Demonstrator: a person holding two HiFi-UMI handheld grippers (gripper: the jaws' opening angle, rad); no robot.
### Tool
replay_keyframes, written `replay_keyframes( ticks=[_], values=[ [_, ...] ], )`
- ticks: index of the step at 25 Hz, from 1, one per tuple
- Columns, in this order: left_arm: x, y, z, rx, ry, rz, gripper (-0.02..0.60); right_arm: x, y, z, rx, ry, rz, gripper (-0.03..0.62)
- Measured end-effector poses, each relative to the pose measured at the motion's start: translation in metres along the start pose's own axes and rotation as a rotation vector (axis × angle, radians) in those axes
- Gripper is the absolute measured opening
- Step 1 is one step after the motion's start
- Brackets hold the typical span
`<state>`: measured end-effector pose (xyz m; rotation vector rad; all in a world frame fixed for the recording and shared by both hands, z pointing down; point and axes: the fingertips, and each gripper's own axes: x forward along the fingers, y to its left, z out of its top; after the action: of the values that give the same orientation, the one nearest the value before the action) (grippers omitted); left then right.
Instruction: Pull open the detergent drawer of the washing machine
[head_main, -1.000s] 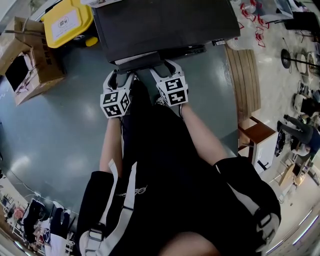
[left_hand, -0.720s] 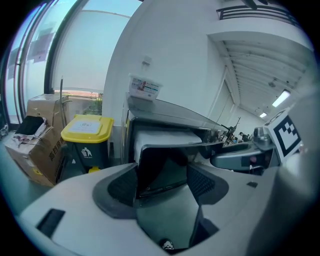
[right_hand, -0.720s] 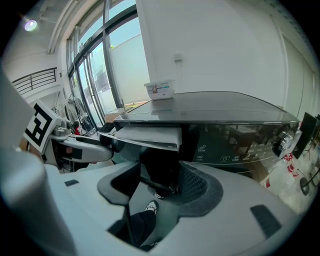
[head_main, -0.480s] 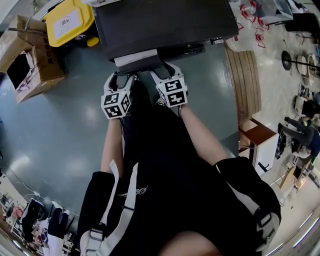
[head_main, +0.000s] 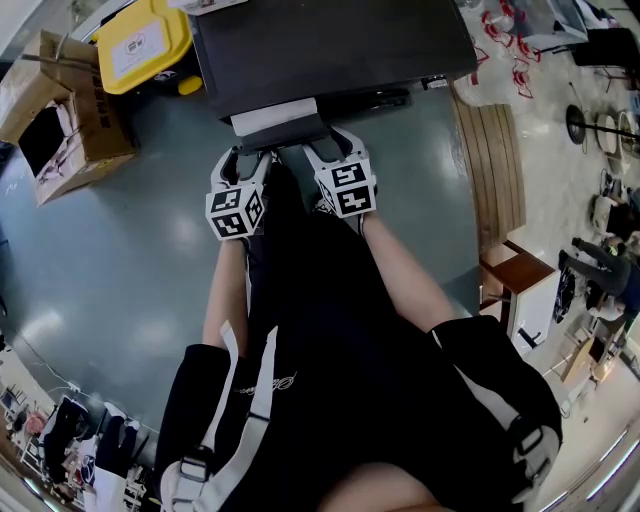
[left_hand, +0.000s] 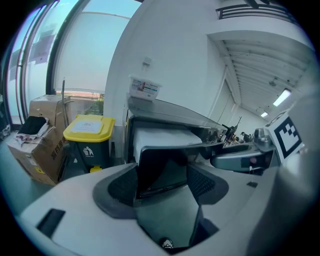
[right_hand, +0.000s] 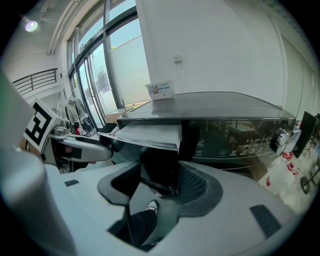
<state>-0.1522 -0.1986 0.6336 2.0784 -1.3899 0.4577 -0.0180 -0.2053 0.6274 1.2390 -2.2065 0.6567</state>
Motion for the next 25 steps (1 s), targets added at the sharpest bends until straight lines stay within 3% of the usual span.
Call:
replay_keyframes(
  ticks=[25],
  values=[
    [-0.026, -0.019, -0.026, 0.013, -0.011, 0.022, 0.305, -0.028, 0.01, -0.029, -0.01, -0.014, 0.017, 0.229]
  ],
)
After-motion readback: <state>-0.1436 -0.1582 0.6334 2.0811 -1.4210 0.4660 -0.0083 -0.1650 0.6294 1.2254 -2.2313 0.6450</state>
